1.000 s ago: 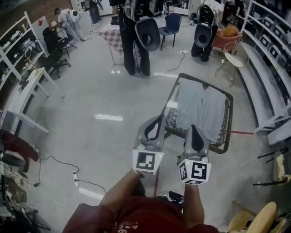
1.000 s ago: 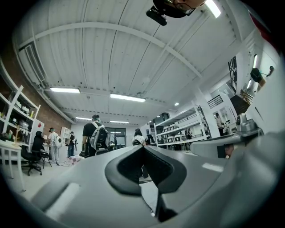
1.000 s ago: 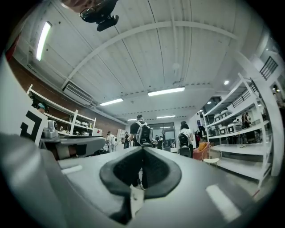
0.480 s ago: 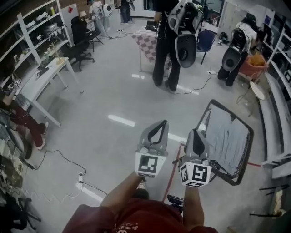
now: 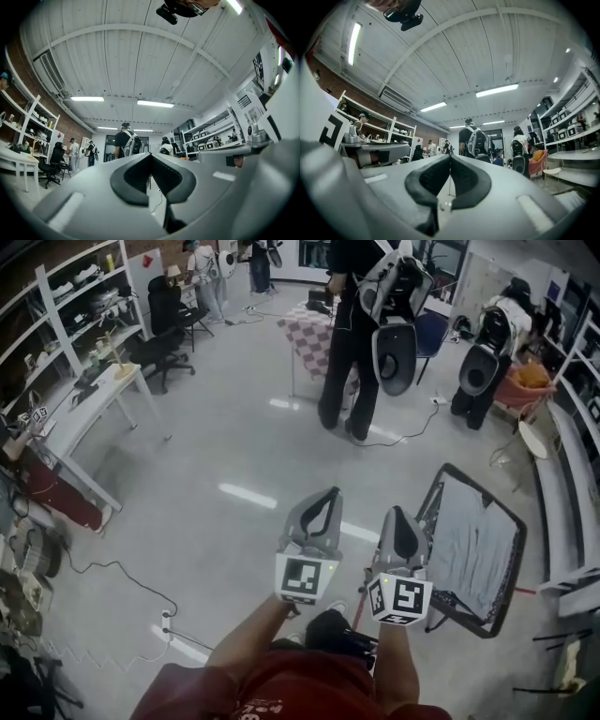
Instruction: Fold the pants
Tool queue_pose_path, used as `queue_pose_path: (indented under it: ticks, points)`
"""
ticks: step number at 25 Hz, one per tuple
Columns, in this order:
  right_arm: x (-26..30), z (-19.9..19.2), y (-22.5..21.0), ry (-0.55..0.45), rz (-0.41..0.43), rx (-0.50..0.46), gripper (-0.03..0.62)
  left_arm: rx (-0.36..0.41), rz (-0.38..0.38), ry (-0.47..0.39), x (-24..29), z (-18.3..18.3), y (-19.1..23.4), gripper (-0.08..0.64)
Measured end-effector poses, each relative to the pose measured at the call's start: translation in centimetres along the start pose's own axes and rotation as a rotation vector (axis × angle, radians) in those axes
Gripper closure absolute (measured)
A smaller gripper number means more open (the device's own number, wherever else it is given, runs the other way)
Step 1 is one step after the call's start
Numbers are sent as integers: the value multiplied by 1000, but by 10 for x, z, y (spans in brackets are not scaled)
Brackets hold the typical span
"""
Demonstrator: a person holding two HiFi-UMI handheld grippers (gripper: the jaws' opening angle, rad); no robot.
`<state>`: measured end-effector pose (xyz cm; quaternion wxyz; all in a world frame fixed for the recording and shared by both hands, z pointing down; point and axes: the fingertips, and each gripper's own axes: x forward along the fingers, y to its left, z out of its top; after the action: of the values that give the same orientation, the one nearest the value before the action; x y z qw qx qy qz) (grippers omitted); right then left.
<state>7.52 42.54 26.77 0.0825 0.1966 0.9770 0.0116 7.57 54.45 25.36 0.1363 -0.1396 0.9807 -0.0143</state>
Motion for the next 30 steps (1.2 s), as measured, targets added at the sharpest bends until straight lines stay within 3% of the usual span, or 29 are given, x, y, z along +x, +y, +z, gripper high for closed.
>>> queue_pose_path:
  ticks: [6, 12, 22, 25, 30]
  points:
    - [34, -23, -32, 18, -51, 9, 590, -12, -27, -2, 47, -19, 4, 554]
    - [67, -37, -91, 19, -128, 23, 591, -24, -94, 17, 118, -43, -18, 554]
    - [96, -63, -228, 48, -379, 42, 589, -46, -356, 51, 255, -84, -109, 554]
    - [97, -65, -270, 37, -473, 41, 591, -81, -437, 49, 293, -93, -141, 554]
    - [78, -72, -334, 17, -637, 34, 591, -69, -586, 30, 338, -105, -201, 554]
